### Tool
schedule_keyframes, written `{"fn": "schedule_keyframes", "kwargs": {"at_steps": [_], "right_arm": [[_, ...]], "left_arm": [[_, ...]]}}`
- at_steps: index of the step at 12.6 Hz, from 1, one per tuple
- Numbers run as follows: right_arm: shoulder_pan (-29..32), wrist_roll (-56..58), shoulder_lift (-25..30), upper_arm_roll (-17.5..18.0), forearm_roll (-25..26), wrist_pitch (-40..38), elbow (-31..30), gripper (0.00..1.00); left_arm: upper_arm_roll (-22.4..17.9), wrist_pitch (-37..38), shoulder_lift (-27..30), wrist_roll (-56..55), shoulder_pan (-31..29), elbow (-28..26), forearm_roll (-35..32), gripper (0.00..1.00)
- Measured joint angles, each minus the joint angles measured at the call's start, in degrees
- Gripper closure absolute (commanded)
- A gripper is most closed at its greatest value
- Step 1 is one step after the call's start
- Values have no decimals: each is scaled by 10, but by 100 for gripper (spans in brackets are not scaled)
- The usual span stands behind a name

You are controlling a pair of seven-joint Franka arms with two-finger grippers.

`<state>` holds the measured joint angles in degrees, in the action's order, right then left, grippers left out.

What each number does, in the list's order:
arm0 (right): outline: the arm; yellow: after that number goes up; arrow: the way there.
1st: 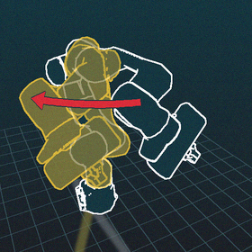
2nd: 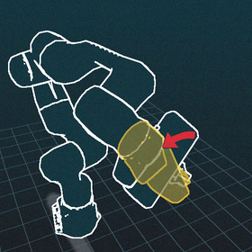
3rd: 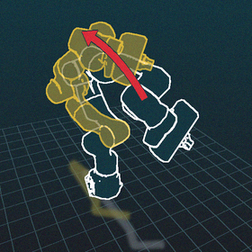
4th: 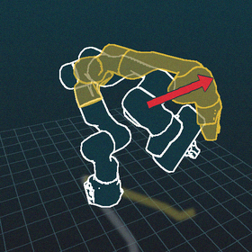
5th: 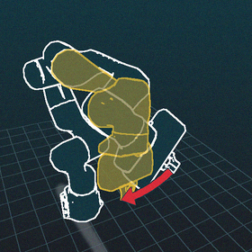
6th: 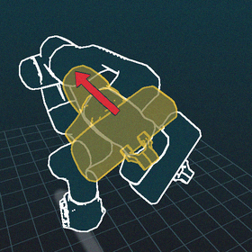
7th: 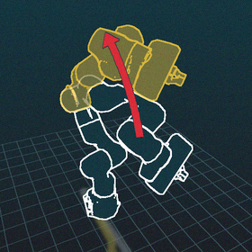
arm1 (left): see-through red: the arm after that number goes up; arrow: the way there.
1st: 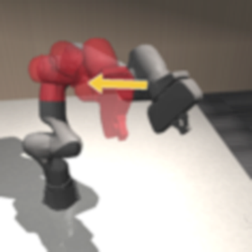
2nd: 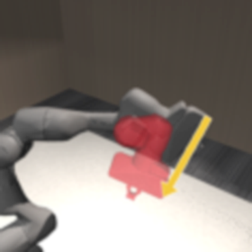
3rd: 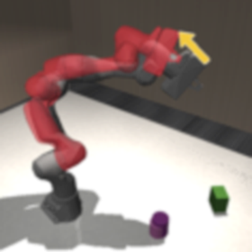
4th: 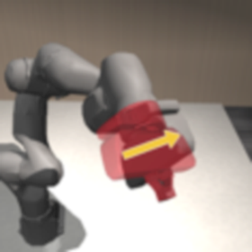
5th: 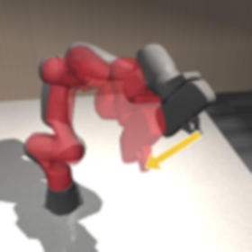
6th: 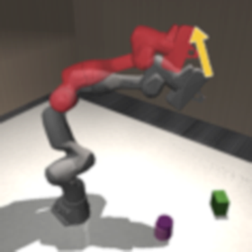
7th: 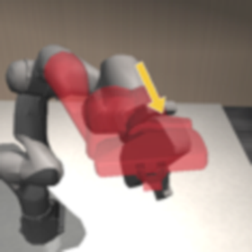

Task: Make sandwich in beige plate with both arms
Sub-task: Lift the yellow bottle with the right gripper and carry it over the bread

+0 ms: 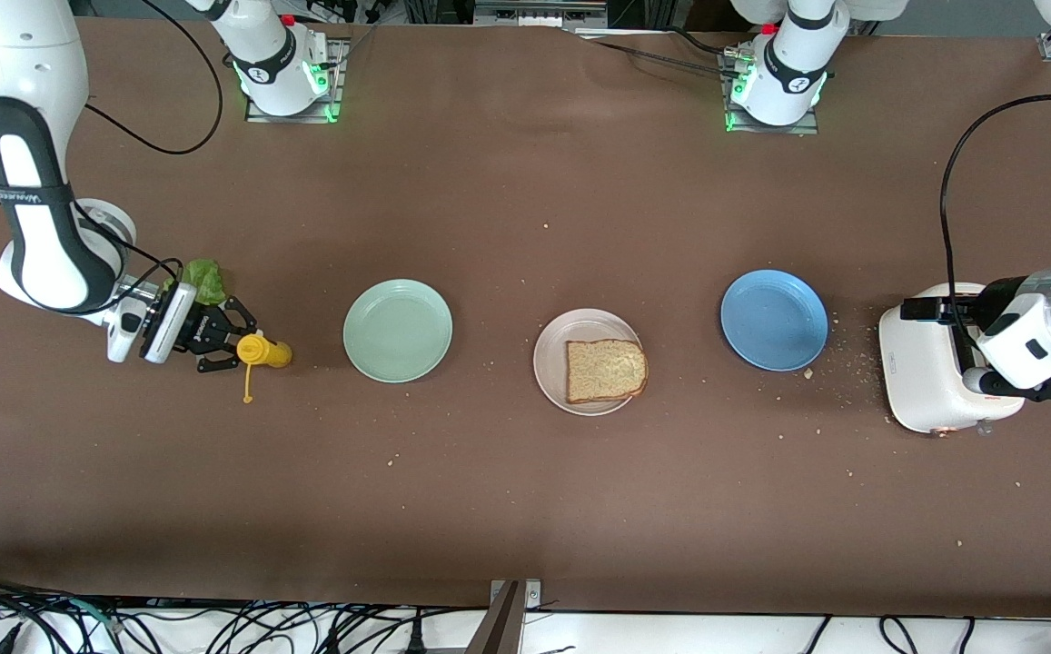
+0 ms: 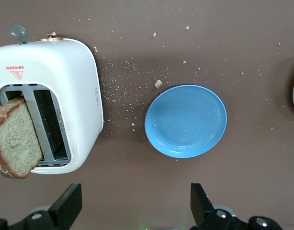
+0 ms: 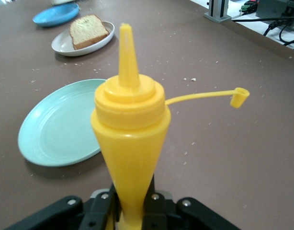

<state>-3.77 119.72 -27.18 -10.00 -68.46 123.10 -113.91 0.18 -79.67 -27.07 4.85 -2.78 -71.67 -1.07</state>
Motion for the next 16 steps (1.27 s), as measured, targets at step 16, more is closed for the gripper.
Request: {"fn": "schedule_keyframes", "kwargs": {"at_steps": [16], "right_arm": [[-279, -749, 19, 3, 611, 172, 166, 100]], "left_arm": [[0, 0, 0, 0, 1, 0, -1, 0]]}}
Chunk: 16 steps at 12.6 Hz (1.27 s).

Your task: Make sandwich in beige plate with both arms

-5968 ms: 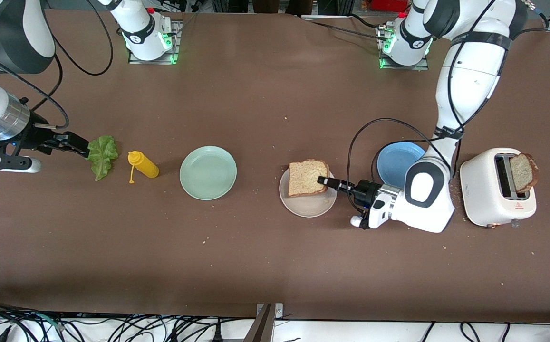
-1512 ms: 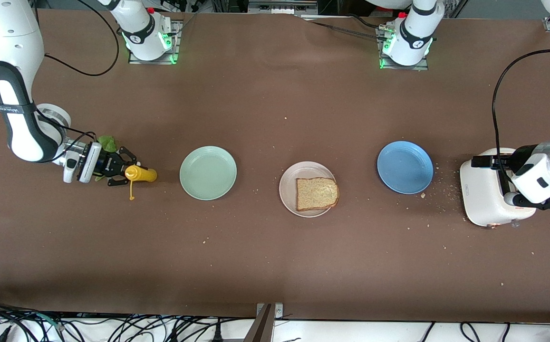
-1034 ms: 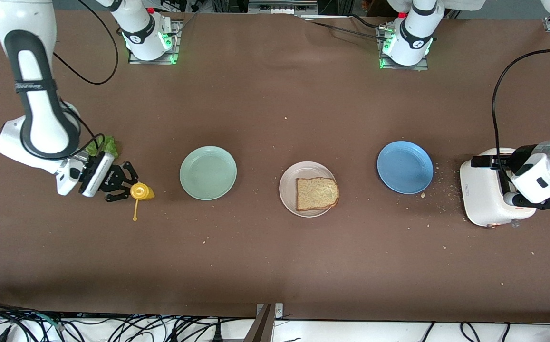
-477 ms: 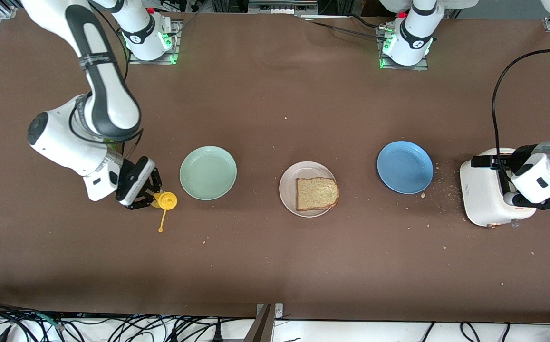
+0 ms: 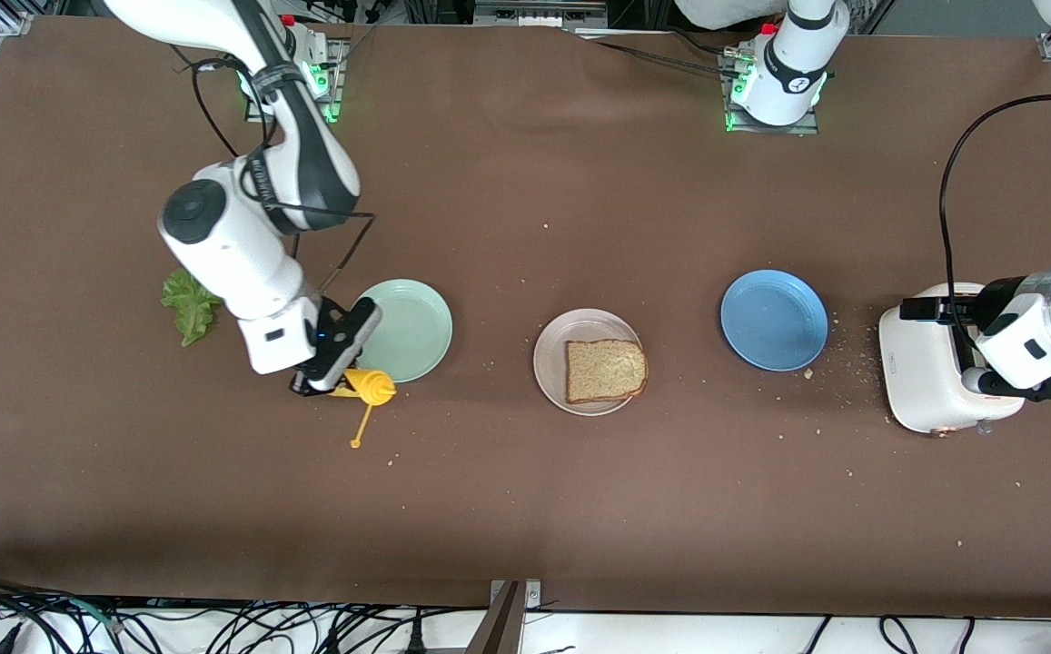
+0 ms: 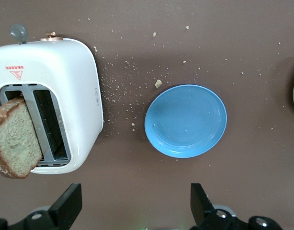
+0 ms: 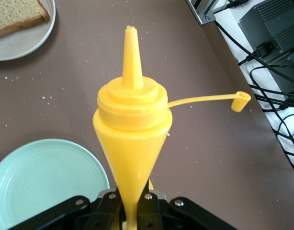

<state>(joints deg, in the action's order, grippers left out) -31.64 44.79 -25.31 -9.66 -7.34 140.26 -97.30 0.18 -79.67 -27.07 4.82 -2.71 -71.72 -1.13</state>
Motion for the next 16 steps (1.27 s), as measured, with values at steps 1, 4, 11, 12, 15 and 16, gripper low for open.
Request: {"fn": "schedule_keyframes", "kwargs": {"at_steps": [1, 4, 11, 12, 15, 16], "right_arm": [[-15, -44, -9, 0, 39, -7, 12, 100], [-69, -178, -39, 1, 198, -73, 56, 100], [-204, -341, -189, 1, 384, -346, 267, 100], [-224, -375, -204, 0, 414, -377, 278, 100], [-284, -457, -229, -2, 468, -435, 285, 100], [-300, -475, -236, -3, 481, -439, 285, 100]], "left_arm": [[0, 0, 0, 0, 0, 0, 0, 0], [0, 0, 0, 0, 0, 0, 0, 0], [0, 0, 0, 0, 1, 0, 0, 0], [0, 0, 0, 0, 1, 0, 0, 0], [0, 0, 0, 0, 2, -1, 0, 0], [0, 0, 0, 0, 2, -1, 0, 0]]}}
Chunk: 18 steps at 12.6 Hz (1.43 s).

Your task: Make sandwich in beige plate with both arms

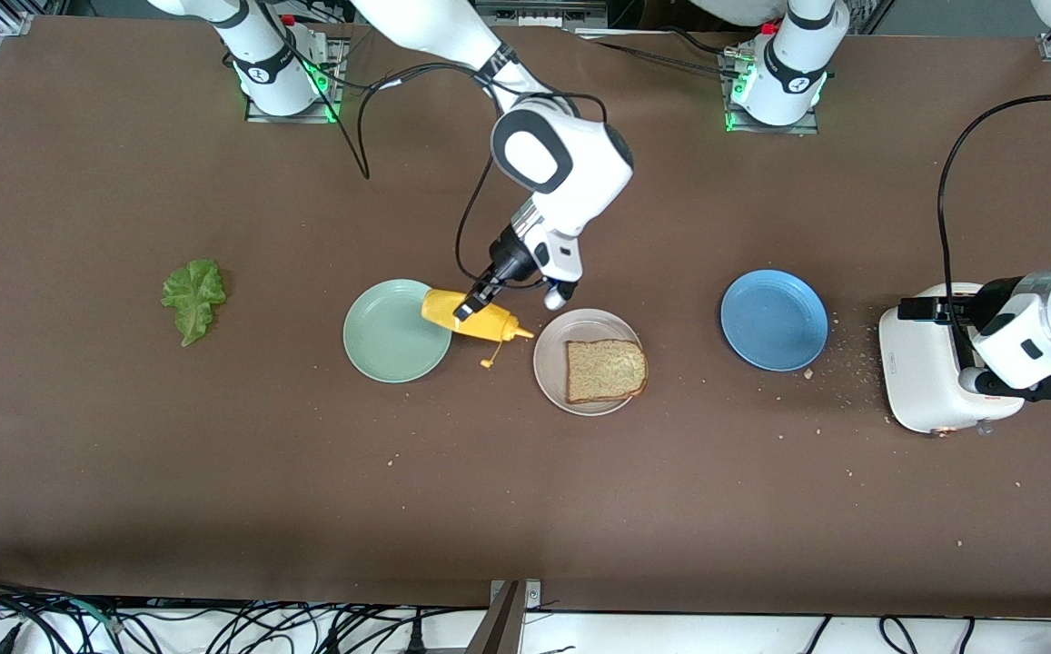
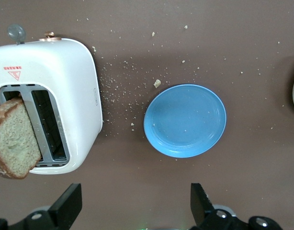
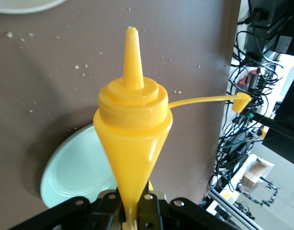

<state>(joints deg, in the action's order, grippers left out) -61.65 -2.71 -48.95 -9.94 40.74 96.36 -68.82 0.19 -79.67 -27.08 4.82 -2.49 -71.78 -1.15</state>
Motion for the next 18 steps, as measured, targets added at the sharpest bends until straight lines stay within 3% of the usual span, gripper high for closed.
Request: {"fn": "schedule_keyframes", "kwargs": {"at_steps": [11, 15, 18], "right_arm": [[-29, -58, -83, -4, 14, 111, 4, 100], [-29, -58, -86, -13, 15, 112, 11, 100], [-20, 15, -69, -32, -1, 110, 31, 100]], "left_arm": [[0, 0, 0, 0, 0, 0, 0, 0], [0, 0, 0, 0, 1, 0, 0, 0], [0, 0, 0, 0, 3, 0, 0, 0]]}}
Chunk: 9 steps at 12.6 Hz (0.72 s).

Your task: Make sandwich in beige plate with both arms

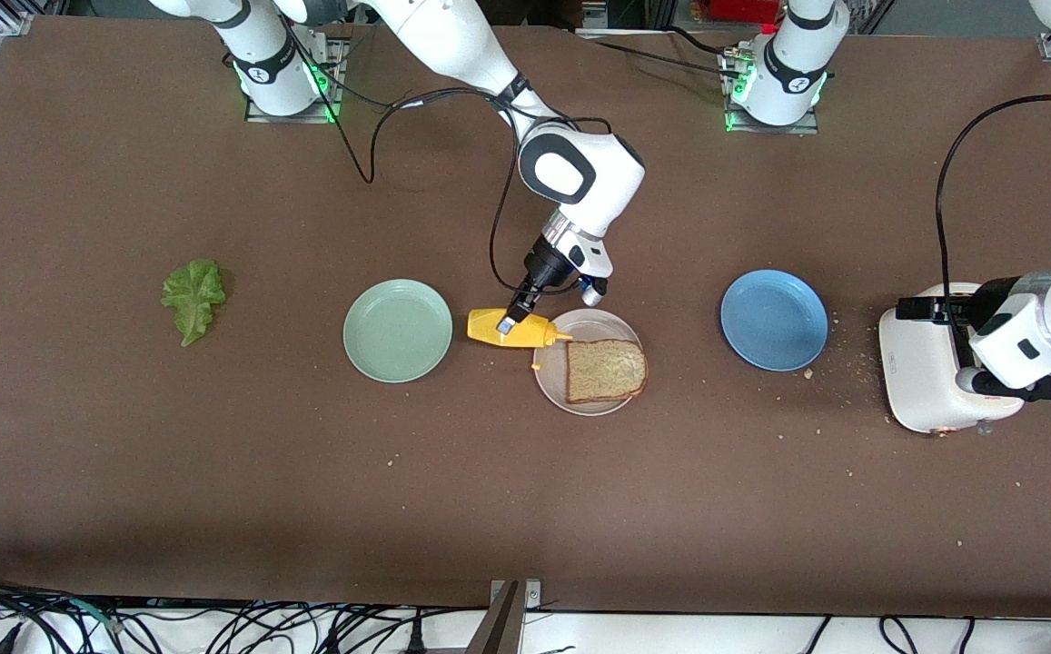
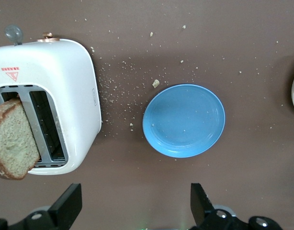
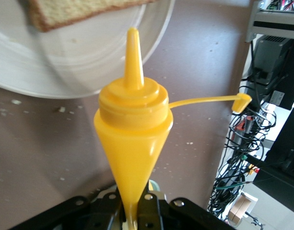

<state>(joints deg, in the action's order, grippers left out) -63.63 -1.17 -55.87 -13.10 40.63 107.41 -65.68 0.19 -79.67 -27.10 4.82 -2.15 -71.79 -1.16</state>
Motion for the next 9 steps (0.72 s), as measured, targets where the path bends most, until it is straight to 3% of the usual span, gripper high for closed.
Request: {"fn": "schedule_keyframes", "kwargs": {"at_steps": [3, 9], "right_arm": [[44, 120, 67, -4, -73, -3, 9, 100], [186, 357, 205, -6, -271, -24, 4, 100]], "left_arm": [[0, 0, 0, 0, 1, 0, 0, 0], [0, 0, 0, -3, 3, 0, 0, 0]]}}
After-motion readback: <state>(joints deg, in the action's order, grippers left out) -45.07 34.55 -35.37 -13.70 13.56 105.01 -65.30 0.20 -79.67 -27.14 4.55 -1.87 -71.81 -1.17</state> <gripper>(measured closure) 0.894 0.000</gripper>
